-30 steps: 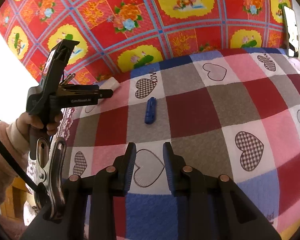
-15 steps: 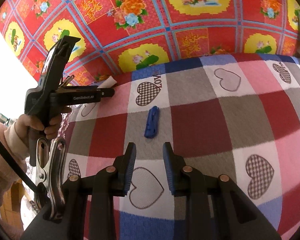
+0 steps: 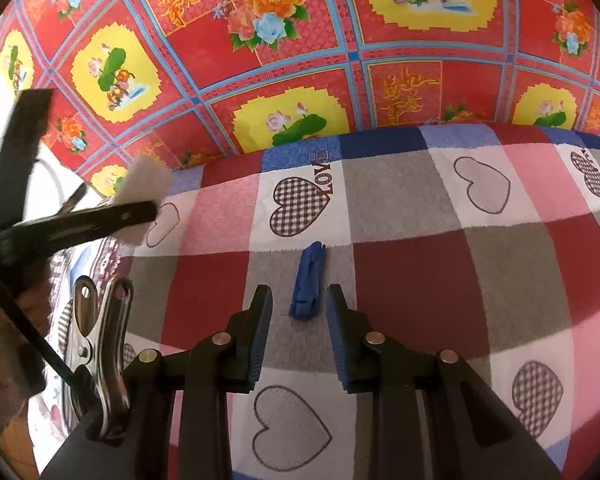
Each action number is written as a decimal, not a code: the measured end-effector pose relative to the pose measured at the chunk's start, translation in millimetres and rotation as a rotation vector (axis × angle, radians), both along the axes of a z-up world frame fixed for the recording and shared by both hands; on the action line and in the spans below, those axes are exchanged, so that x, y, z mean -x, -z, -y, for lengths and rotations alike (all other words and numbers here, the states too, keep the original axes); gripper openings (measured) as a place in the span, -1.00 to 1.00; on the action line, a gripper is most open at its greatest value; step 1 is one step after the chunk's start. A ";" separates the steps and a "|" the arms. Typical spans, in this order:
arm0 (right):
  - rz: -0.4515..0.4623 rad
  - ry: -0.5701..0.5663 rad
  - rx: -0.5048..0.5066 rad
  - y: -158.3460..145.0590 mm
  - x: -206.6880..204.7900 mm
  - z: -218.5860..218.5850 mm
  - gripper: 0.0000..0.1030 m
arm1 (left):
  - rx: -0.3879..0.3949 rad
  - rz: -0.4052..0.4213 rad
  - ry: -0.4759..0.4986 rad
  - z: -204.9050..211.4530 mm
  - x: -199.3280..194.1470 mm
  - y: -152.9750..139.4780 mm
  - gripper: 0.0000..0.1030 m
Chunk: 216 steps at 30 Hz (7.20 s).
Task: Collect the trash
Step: 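Lower the left gripper onto the white foam piece and grasp it, then grasp the blue plastic item with the right gripper while the left lifts the foam, then carry the white foam with the left gripper while the right carries the blue item to the bucket, then open the left gripper over the red bucket while the right releases the blue item, then move both grippers back over the bed toward the white plastic hook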
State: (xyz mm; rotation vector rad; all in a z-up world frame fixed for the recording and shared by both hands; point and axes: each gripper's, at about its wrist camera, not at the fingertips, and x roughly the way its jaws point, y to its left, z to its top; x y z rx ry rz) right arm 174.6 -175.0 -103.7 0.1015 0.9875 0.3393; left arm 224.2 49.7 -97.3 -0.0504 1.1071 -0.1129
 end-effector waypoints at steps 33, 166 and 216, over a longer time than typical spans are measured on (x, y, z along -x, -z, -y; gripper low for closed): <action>0.119 -0.148 0.052 -41.9 37.0 -60.4 -0.68 | 0.088 0.031 -0.369 -87.4 159.0 -57.4 -0.73; -0.001 -0.796 -0.001 -34.6 205.6 -645.9 -0.61 | 0.137 -0.059 -0.714 -560.5 360.6 28.2 -0.33; 0.192 -0.243 -0.131 -120.4 234.1 -235.5 -0.60 | 0.062 0.110 -0.311 -225.4 327.2 -106.0 -0.33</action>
